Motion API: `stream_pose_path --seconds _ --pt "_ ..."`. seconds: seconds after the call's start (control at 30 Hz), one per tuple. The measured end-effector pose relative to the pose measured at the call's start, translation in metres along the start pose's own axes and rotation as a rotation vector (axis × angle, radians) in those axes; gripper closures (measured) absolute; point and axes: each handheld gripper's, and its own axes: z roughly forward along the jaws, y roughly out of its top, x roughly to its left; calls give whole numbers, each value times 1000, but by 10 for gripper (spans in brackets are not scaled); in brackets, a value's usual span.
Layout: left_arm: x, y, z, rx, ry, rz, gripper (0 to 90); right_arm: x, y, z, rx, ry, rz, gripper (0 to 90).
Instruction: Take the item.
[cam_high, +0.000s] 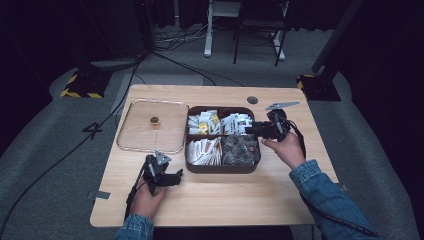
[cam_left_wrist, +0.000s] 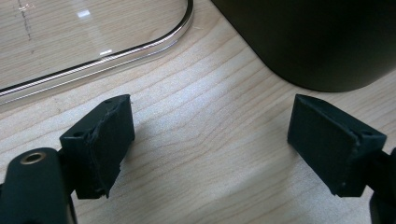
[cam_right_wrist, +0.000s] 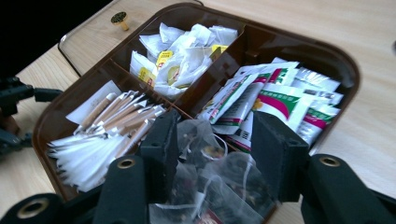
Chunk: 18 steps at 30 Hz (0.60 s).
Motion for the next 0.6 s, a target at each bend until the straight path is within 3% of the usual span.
stream_pose_path --seconds 0.17,0.6 --pt "0 0 0 0 0 0 153 -6 11 16 37 19 57 527" --pt "0 1 0 2 6 -2 153 -10 18 55 123 -33 50 601"
